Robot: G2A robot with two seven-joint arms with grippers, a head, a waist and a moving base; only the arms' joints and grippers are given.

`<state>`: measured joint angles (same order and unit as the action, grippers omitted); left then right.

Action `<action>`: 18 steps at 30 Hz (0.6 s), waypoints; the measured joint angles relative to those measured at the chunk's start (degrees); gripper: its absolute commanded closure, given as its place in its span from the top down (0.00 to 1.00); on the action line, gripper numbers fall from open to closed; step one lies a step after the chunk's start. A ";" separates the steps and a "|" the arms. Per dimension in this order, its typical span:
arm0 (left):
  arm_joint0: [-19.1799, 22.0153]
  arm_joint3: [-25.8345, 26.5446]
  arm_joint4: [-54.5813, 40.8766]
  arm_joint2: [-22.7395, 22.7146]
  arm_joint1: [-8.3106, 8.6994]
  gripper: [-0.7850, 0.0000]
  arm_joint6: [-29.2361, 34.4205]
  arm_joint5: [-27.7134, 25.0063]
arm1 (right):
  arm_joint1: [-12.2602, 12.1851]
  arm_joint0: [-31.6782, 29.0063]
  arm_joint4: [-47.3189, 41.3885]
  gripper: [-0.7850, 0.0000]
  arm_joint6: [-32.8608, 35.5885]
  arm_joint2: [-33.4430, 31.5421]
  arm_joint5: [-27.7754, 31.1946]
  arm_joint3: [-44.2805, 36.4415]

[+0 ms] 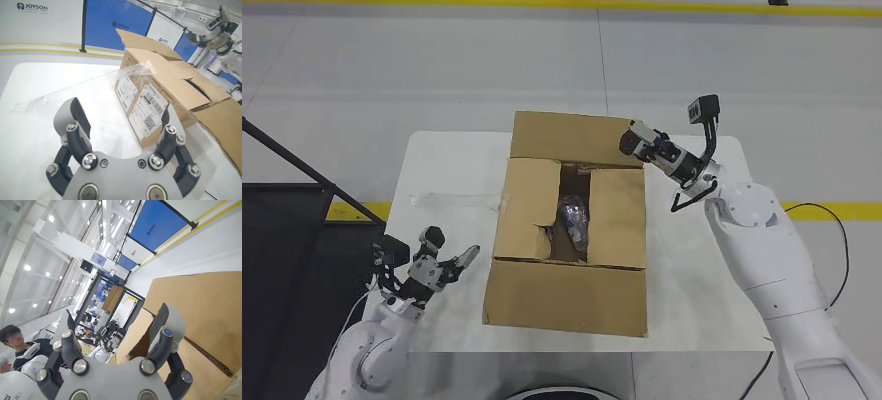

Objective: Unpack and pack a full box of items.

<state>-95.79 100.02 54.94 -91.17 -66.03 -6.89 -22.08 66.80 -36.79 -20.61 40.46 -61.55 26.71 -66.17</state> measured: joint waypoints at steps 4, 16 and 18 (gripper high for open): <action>3.60 -1.95 1.44 3.17 -0.51 1.00 0.66 4.50 | 0.01 0.02 -0.04 1.00 0.04 0.03 0.03 0.03; 6.19 -3.28 7.53 8.19 -1.03 1.00 1.29 6.26 | 0.19 -0.19 -2.30 1.00 7.87 1.08 -6.62 -0.23; 5.94 -3.04 7.69 8.26 -1.04 1.00 1.08 6.03 | 0.43 0.76 -3.16 1.00 10.69 1.89 -8.25 0.59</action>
<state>-89.86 96.98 62.63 -82.91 -67.07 -5.81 -16.05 67.23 -36.04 -23.77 51.15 -59.66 18.46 -65.57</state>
